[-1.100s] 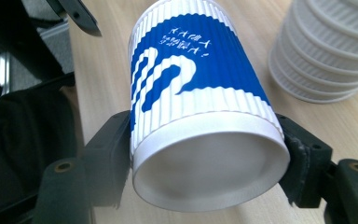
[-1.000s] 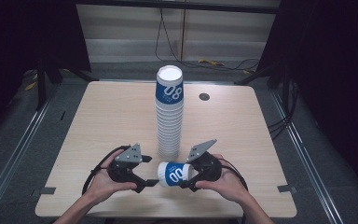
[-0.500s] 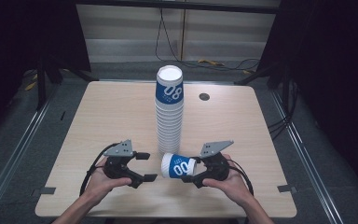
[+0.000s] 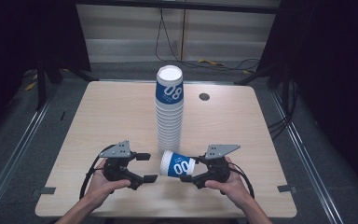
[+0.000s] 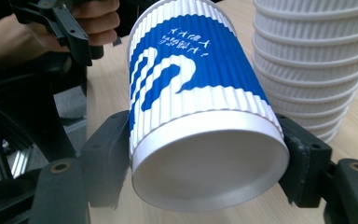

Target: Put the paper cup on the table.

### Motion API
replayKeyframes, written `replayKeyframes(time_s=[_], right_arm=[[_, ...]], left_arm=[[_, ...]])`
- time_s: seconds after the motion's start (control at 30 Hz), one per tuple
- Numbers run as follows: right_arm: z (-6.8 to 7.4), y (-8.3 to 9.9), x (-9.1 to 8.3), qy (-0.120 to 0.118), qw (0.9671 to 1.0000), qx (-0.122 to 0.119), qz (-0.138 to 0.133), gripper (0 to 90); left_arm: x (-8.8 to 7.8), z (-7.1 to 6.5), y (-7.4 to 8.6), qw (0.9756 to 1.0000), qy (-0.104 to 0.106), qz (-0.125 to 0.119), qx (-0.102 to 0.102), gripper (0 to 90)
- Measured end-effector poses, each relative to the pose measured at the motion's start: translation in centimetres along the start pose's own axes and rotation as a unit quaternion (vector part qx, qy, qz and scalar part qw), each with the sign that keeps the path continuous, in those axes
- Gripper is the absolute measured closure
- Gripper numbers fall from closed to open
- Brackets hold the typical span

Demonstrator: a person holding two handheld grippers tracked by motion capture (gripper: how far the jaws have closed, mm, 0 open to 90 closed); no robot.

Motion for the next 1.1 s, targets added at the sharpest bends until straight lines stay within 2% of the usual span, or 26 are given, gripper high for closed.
replayKeyframes(time_s=[0.1, 0.13, 0.27, 0.53, 0.7, 0.77, 0.83, 0.93, 1.03, 1.1], right_arm=[[0.5, -0.3, 0.1, -0.010, 0.9998, -0.006, -0.014, 28.2], [0.7, -0.4, 0.1, -0.014, 0.9997, -0.007, -0.019, 28.2], [0.9, -0.6, 0.0, -0.030, 0.9989, 0.004, -0.036, 28.2], [1.2, -0.8, -0.2, -0.042, 0.9975, -0.004, -0.057, 28.2], [1.5, -0.9, 0.0, -0.051, 0.9966, -0.010, -0.064, 28.1], [1.6, -1.1, -0.1, -0.054, 0.9956, -0.010, -0.076, 28.1], [1.7, -1.2, -0.1, -0.049, 0.9959, -0.018, -0.074, 28.1], [1.9, -1.2, 0.0, -0.054, 0.9955, -0.019, -0.075, 28.1], [2.0, -1.2, 0.1, -0.058, 0.9953, -0.018, -0.076, 28.1], [2.0, -1.2, 0.1, -0.059, 0.9952, -0.018, -0.077, 28.1]], left_arm=[[-0.1, 0.0, -0.1, 1.0000, 0.000, -0.006, 0.001, 15.7], [-0.1, -0.2, -0.2, 0.9999, 0.006, -0.010, 0.003, 15.7], [-0.2, -0.2, -0.3, 0.9998, 0.008, -0.015, 0.004, 15.7], [0.0, -0.6, -0.6, 0.9997, 0.014, -0.021, 0.007, 15.6], [0.2, -0.6, -0.8, 0.9996, 0.014, -0.024, 0.000, 15.6], [0.3, -0.8, -1.0, 0.9995, 0.018, -0.028, -0.002, 15.6], [0.4, -1.0, -1.2, 0.9994, 0.018, -0.028, 0.004, 15.6], [0.7, -0.9, -1.2, 0.9995, 0.015, -0.028, 0.000, 15.5], [1.1, -0.9, -1.1, 0.9994, 0.021, -0.026, -0.004, 15.5], [1.3, -1.0, -1.1, 0.9994, 0.027, -0.023, 0.002, 15.3]])
Point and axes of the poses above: each handheld gripper's, and its own axes: x roughly forward along the jaws, y roughly out of its underside, z roughly to its left, the point moved 9 cm from there along x, roughly forward along the jaws, and after that the axes turned 5 degrees about x, right-handed, at the moved point
